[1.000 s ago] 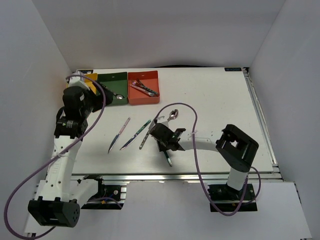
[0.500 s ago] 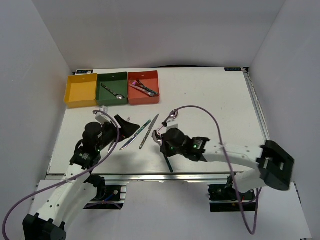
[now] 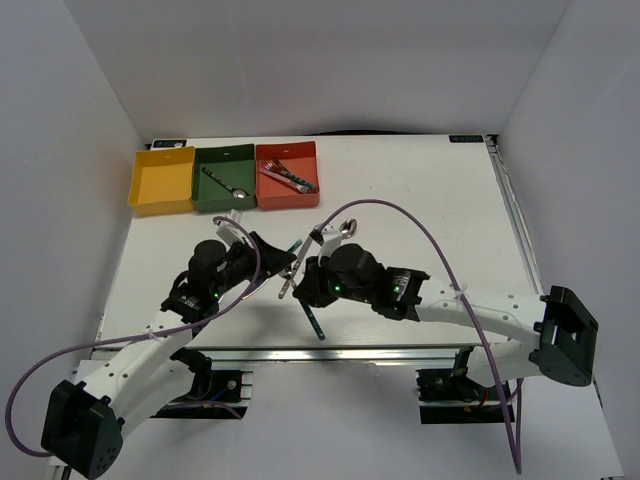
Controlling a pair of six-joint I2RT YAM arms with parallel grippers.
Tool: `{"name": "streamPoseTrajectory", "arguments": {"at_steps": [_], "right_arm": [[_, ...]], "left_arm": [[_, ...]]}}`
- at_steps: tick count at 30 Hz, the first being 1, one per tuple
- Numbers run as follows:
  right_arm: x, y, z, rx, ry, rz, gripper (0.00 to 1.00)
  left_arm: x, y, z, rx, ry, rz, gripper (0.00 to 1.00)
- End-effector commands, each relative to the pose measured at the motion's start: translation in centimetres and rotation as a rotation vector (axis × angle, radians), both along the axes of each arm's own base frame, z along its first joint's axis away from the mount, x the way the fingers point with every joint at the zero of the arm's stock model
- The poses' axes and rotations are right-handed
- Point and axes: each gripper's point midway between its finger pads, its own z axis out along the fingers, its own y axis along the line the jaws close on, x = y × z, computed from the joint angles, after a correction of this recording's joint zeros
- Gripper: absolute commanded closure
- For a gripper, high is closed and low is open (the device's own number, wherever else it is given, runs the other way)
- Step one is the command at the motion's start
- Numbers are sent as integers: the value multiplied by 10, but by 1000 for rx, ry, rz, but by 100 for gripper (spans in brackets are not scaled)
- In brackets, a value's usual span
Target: Sort the eating utensils into containers
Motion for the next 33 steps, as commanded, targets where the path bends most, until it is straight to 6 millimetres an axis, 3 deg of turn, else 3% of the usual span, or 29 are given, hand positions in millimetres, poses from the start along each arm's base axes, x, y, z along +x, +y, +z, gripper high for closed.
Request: {"name": "streamPoseTrajectory", "arguments": {"at_steps": [1, 4, 5, 6, 9, 10, 12, 13, 14, 16, 17, 18, 19, 20, 21, 23, 25, 27, 28, 30, 31, 32, 33], "right_arm": [[-1, 21, 47, 105, -62, 48, 100], [2, 26, 55, 112, -74, 49, 100], [2, 24, 49, 79, -68, 45, 100], [5, 25, 49, 73, -73, 34, 100], [6, 21, 54, 74, -86, 24, 73], [8, 15, 50, 65, -95, 5, 50], [14, 0, 58, 70, -122, -56, 19], [16, -10, 53, 53, -126, -81, 11], [18, -22, 63, 67, -145, -111, 11], [27, -49, 63, 33, -166, -194, 11], [34, -63, 65, 15, -182, -251, 11], [35, -79, 57, -38, -177, -285, 11], [36, -95, 63, -33, -188, -321, 11], [41, -110, 65, -42, -201, -385, 11], [42, -121, 64, -50, -205, -414, 11], [42, -152, 63, -58, -218, -486, 11], [37, -175, 66, -42, -219, -528, 11], [35, -189, 63, -42, -222, -558, 11], [32, -196, 68, -12, -223, -568, 11], [29, -205, 62, -27, -218, -575, 11], [27, -209, 64, -12, -212, -581, 11], [24, -212, 58, -30, -204, -573, 11], [23, -214, 54, -39, -201, -571, 11]], "left_arm": [[5, -7, 9, 3, -41, -11, 47], [4, -11, 8, 4, -39, -27, 75], [4, -11, 12, -1, -51, -28, 96], [5, -11, 14, -2, -60, -28, 100], [17, -2, 26, 40, -95, 43, 100], [18, 3, 14, 75, -63, 66, 100], [33, 13, 24, 153, -68, 133, 100], [39, 16, 27, 192, -82, 143, 100], [44, 18, 30, 219, -81, 154, 100], [67, 29, 42, 281, -89, 210, 100], [77, 35, 33, 331, -48, 225, 100], [92, 43, 51, 342, -71, 282, 100], [101, 48, 53, 361, -69, 288, 100], [119, 64, 44, 381, -26, 325, 100], [131, 69, 58, 366, -38, 332, 100], [153, 95, 58, 396, -10, 392, 100], [188, 118, 67, 498, -14, 482, 100], [212, 141, 61, 572, 36, 535, 100], [241, 146, 62, 593, 38, 546, 100], [268, 171, 56, 617, 86, 579, 100], [287, 178, 31, 658, 130, 574, 100], [304, 194, 59, 669, 96, 645, 100], [315, 201, 61, 683, 95, 665, 100]]}}
